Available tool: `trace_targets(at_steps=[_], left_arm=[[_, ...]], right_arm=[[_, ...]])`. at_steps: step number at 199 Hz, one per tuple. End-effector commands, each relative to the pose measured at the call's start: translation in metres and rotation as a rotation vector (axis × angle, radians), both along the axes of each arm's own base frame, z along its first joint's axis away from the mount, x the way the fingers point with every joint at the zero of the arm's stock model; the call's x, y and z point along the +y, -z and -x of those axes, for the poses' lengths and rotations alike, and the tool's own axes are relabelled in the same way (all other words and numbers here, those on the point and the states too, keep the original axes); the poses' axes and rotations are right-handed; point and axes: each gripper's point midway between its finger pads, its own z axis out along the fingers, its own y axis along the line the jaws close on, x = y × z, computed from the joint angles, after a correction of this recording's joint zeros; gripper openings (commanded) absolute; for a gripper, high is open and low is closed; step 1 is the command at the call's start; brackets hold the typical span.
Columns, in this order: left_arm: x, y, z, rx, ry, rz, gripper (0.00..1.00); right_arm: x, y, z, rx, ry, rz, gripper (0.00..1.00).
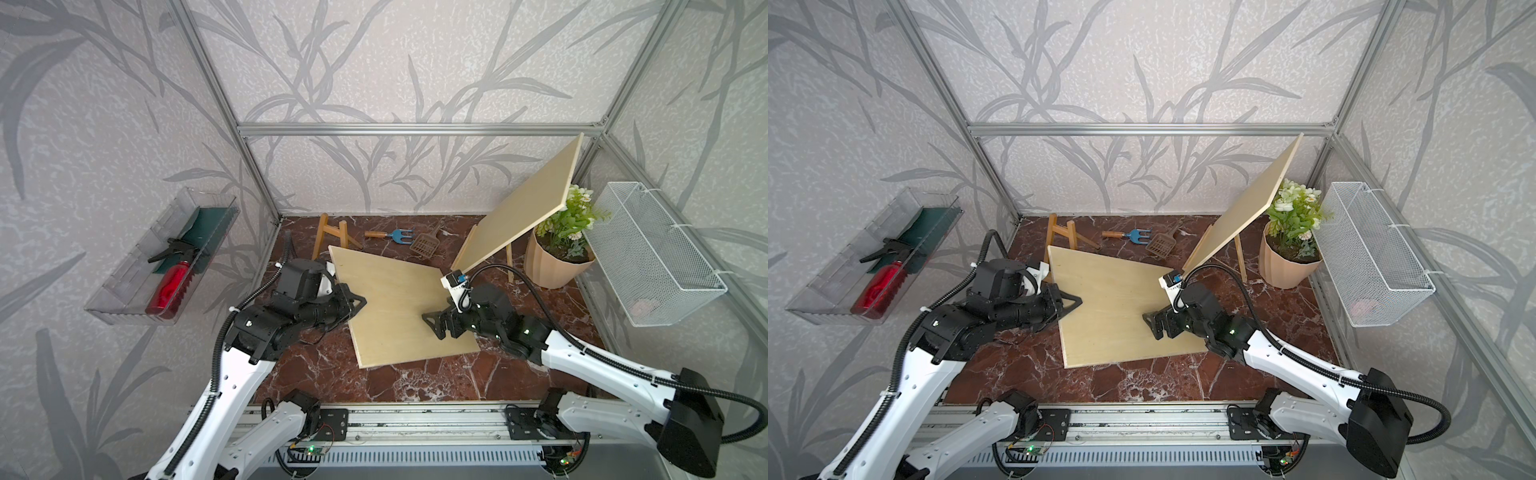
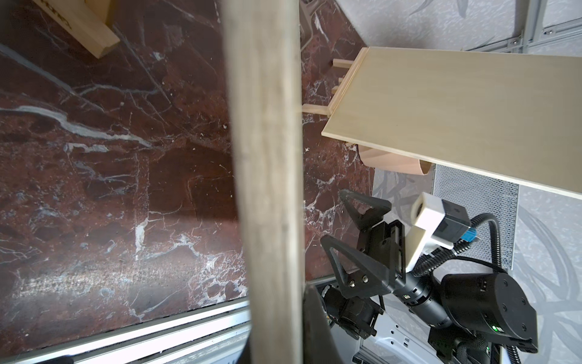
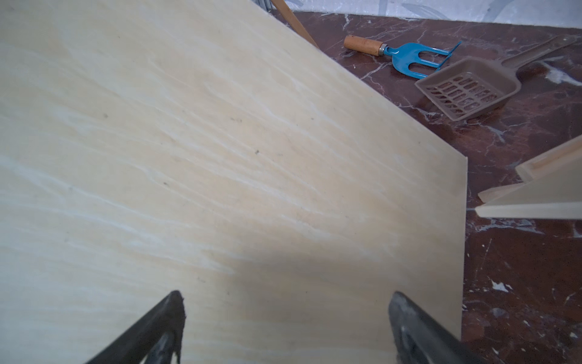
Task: Disassemble the easel
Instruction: Place the drawing board at the center of the board.
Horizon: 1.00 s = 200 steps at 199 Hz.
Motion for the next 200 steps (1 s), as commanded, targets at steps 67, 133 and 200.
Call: trace_targets(at_steps=[67, 133, 200], left_arm=[[0.052, 0.093, 0.023, 0.231, 0.062, -0.328, 0.0], [0.058, 0.113, 0.036, 0.302, 0.135, -0.385, 0.0], [0.078, 0.108, 0.052, 0.302, 0.113, -0.465, 0.0]], right_arm=[[0.0, -0.006, 0.002, -0.007, -0.011, -0.029, 0.99], [-0.002, -0.007, 0.003, -0.015, -0.013, -0.037, 0.99], [-0.006, -0.005, -0.001, 0.001, 0.004, -0.035, 0.99]])
